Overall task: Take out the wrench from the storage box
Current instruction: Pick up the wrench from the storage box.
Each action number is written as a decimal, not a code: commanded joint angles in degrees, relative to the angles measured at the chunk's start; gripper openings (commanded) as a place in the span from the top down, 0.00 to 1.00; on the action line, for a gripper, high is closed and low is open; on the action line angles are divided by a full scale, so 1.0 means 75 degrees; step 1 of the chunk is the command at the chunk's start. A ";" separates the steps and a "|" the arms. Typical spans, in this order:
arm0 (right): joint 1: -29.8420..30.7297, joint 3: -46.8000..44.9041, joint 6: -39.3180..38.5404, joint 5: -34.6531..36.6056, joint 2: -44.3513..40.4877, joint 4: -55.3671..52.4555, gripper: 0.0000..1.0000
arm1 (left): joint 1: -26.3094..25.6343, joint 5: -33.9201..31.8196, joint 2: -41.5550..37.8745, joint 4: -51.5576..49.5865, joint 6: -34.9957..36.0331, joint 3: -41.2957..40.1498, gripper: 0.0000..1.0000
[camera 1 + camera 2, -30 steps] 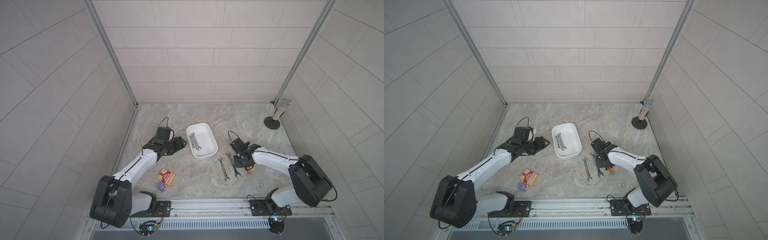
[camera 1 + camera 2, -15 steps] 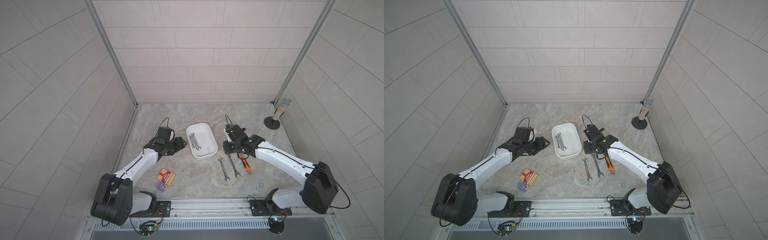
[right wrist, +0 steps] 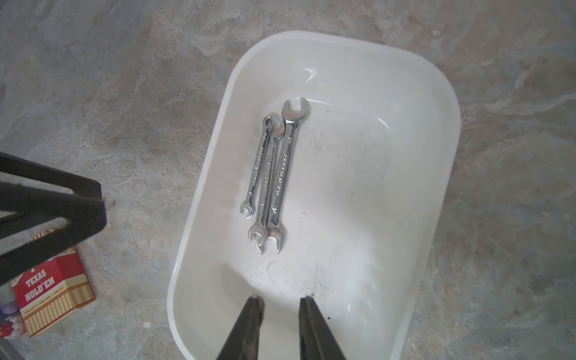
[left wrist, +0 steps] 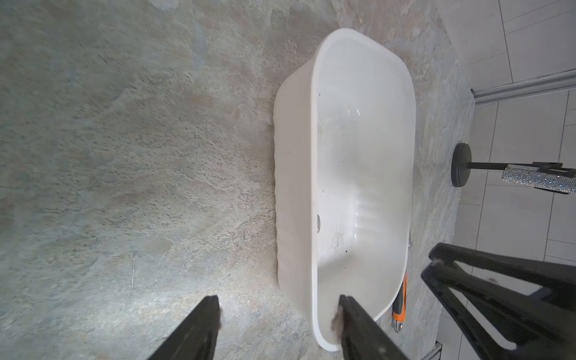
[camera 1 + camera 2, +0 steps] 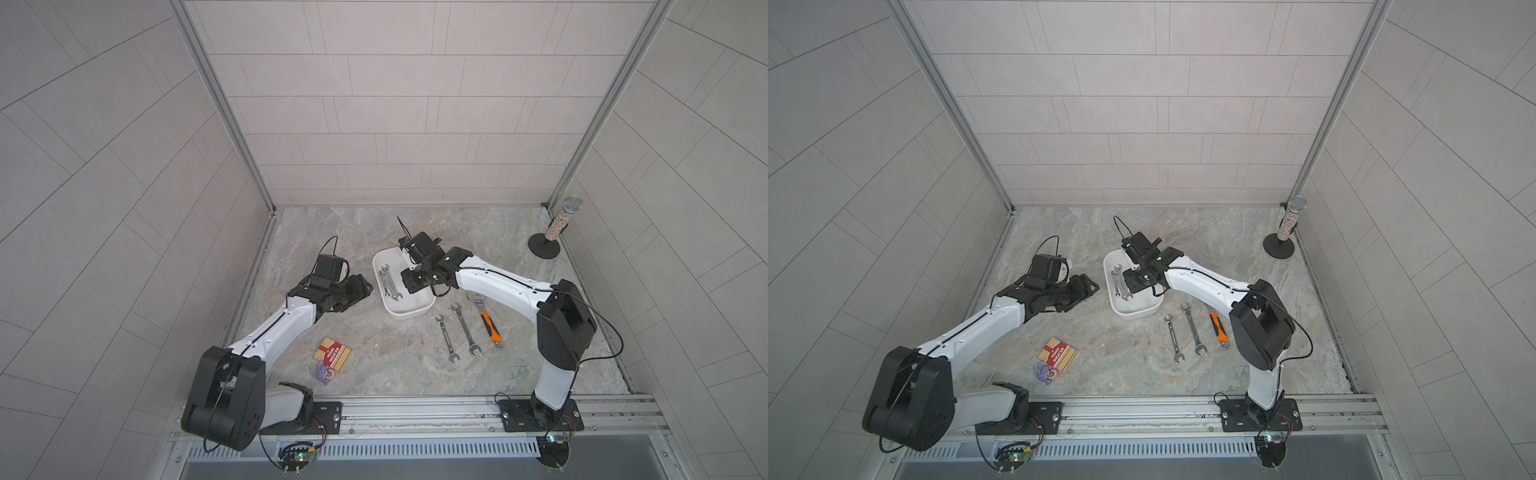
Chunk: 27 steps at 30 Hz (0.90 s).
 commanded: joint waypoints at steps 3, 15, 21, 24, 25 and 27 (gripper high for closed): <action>0.0066 0.0629 -0.0227 -0.0138 0.0662 -0.0357 0.72 | -0.0018 -0.0072 0.0002 -0.0100 0.0097 -0.0024 0.33; 0.0183 0.2059 -0.0625 0.0070 0.2168 -0.0736 0.69 | 0.0149 0.0054 0.0089 -0.0040 0.0302 -0.0032 0.33; 0.0395 0.2474 -0.0752 0.0418 0.2745 -0.0819 0.68 | 0.0210 0.0208 0.0259 -0.0059 0.0318 0.0029 0.33; 0.0394 0.2657 -0.0814 0.0687 0.3028 -0.0927 0.68 | 0.0205 0.0250 0.0319 -0.0041 0.0296 0.0044 0.33; 0.0394 0.2695 -0.0831 0.0763 0.3088 -0.0949 0.68 | 0.0206 0.0244 0.0312 -0.0041 0.0292 0.0041 0.33; 0.0394 0.2749 -0.0911 0.0868 0.3212 -0.0978 0.68 | 0.0218 0.0244 0.0297 -0.0052 0.0320 0.0014 0.33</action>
